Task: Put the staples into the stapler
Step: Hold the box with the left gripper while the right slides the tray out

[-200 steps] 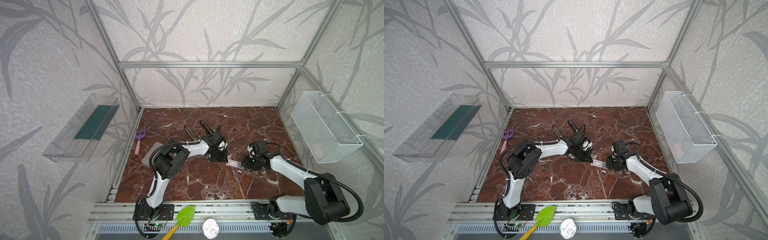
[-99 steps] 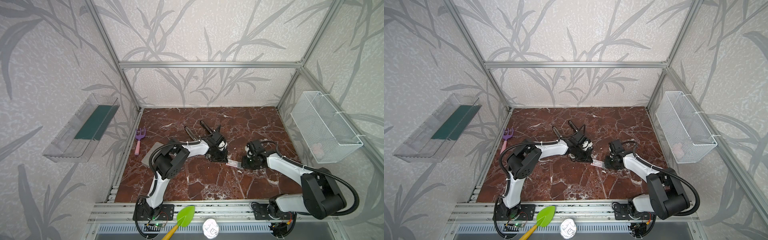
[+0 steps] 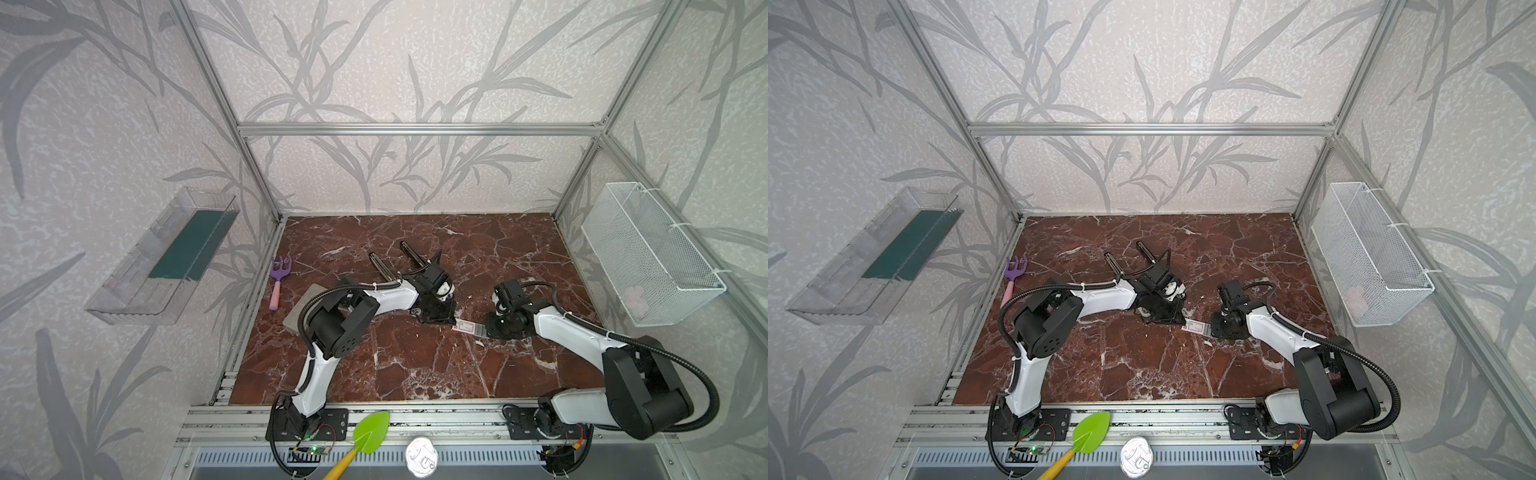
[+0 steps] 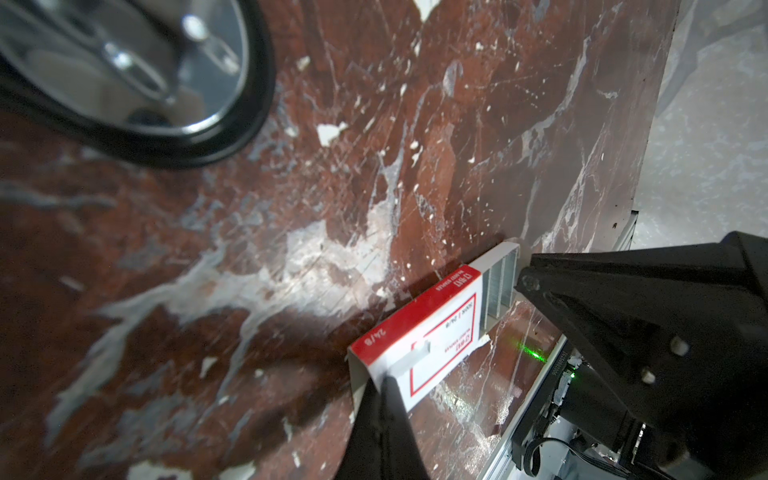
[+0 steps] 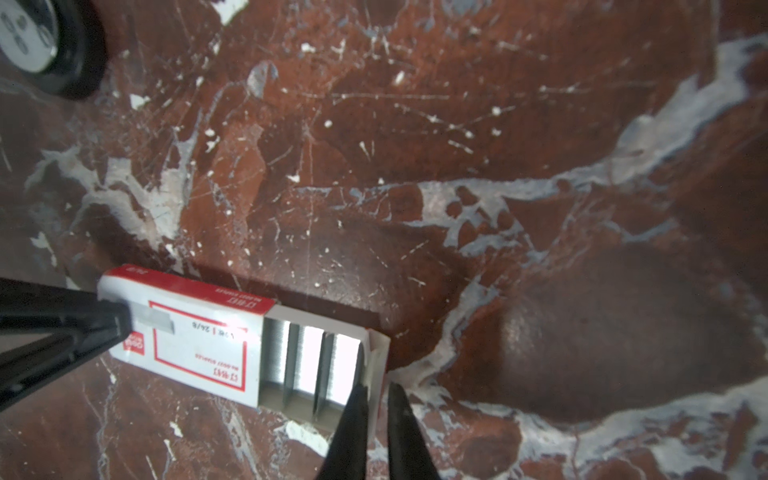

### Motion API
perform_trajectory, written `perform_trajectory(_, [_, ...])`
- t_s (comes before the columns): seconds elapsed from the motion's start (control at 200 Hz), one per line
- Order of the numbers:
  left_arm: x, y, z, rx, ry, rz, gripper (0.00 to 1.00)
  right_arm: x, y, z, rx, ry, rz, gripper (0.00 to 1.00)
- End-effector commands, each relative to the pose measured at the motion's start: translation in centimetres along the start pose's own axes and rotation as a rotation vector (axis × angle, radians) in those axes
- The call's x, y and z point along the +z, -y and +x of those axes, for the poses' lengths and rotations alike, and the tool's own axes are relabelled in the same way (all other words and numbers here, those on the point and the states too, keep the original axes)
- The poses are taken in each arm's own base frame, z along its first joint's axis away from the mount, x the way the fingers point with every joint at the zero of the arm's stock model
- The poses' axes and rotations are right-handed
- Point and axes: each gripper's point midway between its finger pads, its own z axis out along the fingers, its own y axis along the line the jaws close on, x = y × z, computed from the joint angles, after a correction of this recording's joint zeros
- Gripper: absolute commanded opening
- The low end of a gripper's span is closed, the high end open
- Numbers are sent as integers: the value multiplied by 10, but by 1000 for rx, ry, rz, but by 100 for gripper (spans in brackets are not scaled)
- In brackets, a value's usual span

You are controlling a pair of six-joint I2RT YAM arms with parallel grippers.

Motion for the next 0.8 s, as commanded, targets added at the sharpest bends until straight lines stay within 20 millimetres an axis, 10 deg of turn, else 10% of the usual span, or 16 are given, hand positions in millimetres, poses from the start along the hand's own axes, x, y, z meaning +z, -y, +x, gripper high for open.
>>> perform_trajectory(0.0, [-9,5,-1,0,15,9,0,-8,0,-4,4,19,7,8])
perform_trajectory(0.795, [-9,7,-10,-4,37,18,0,-7,15,-4,57,24,20,0])
